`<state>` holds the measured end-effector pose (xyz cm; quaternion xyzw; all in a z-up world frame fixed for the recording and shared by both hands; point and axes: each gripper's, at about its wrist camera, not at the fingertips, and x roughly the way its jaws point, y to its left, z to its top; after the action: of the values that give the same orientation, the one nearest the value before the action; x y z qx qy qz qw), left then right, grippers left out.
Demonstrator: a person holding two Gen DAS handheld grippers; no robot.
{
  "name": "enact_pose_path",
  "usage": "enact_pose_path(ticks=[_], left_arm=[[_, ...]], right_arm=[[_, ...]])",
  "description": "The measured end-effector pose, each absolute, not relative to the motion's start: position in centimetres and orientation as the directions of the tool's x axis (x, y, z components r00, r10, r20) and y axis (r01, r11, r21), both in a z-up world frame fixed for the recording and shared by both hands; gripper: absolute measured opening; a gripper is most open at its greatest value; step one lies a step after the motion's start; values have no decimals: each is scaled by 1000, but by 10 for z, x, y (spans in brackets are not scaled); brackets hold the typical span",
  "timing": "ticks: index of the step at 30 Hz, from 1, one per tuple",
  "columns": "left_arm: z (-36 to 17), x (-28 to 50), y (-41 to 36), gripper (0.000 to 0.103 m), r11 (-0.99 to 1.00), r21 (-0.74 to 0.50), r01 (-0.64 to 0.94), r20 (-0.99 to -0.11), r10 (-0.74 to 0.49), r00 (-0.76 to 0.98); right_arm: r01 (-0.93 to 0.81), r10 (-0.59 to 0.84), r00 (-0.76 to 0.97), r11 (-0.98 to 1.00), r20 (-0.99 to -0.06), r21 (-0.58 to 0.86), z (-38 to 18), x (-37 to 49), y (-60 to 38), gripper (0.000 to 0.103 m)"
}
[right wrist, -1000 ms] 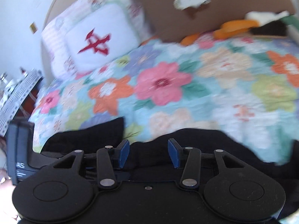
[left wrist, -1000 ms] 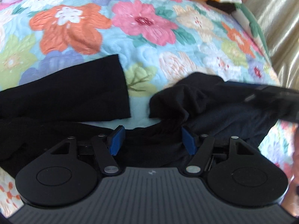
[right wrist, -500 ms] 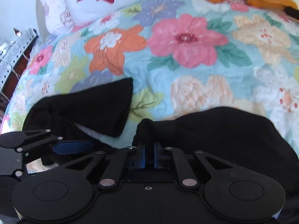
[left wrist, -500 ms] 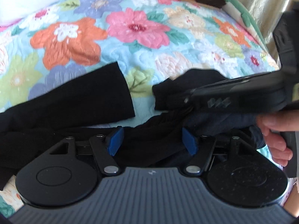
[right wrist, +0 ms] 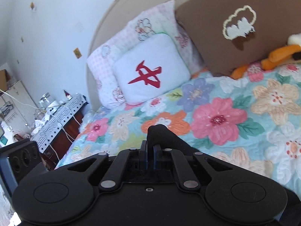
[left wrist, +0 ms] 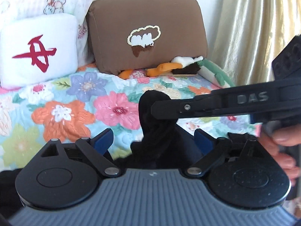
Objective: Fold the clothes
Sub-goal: 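Grasp a sleeve cuff with the left gripper while the right gripper grasps the garment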
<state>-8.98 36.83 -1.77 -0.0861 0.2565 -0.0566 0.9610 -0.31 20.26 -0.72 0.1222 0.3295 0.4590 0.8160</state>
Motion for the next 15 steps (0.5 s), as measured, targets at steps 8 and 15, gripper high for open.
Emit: enact_pose_path(ticks=[8, 15], left_arm=[[-29, -79, 354, 10, 990, -96, 103, -545, -138, 827], [-29, -78, 349, 9, 994, -74, 75, -549, -103, 830]], right_arm=[[-605, 857, 324, 513, -400, 610, -35, -3, 187, 8], [-601, 823, 353, 564, -445, 567, -45, -9, 146, 47]])
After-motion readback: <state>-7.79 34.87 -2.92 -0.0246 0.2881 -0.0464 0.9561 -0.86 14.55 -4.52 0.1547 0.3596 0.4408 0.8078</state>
